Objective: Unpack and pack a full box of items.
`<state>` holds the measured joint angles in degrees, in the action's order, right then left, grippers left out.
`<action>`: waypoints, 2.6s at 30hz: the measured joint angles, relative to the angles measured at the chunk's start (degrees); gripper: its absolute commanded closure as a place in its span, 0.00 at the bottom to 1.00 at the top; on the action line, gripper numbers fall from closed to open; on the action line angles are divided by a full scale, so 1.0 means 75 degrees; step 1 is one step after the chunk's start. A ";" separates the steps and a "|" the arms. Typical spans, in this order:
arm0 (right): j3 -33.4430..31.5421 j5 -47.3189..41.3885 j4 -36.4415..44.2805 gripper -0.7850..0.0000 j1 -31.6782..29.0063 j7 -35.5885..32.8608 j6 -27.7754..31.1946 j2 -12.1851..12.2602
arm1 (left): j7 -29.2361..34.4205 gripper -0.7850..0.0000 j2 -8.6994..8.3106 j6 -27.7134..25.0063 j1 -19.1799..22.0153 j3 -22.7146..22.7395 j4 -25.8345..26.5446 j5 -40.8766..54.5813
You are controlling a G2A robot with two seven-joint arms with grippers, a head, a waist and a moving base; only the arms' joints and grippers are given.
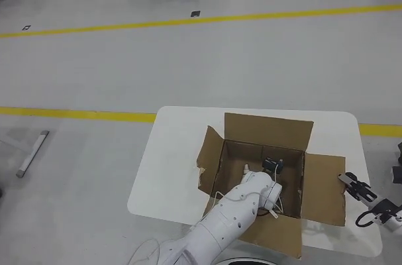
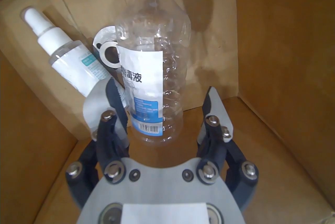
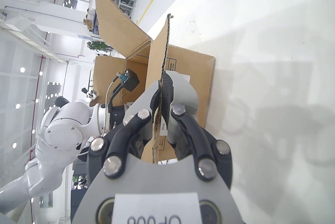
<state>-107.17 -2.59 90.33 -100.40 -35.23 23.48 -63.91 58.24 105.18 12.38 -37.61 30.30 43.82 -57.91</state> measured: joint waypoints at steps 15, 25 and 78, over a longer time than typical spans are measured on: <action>0.0035 0.0015 0.0078 1.00 -0.0061 0.0052 0.0008 0.0022 | -0.0363 0.72 0.0253 -0.0142 0.0111 0.0130 -0.0736 0.0119; 0.0027 0.0010 0.0092 1.00 -0.0023 0.0076 -0.0067 0.0043 | -0.0426 1.00 0.0324 -0.0019 0.0153 0.0287 -0.0784 0.0084; -0.0128 -0.0226 -0.0084 0.53 0.0327 -0.0343 -0.0094 0.0257 | 0.2846 1.00 -0.1354 0.0017 -0.3801 0.3856 0.9681 -0.4108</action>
<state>-108.13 -4.29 89.70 -97.94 -37.80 22.77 -61.98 79.59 95.03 12.51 -66.12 59.22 116.43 -88.72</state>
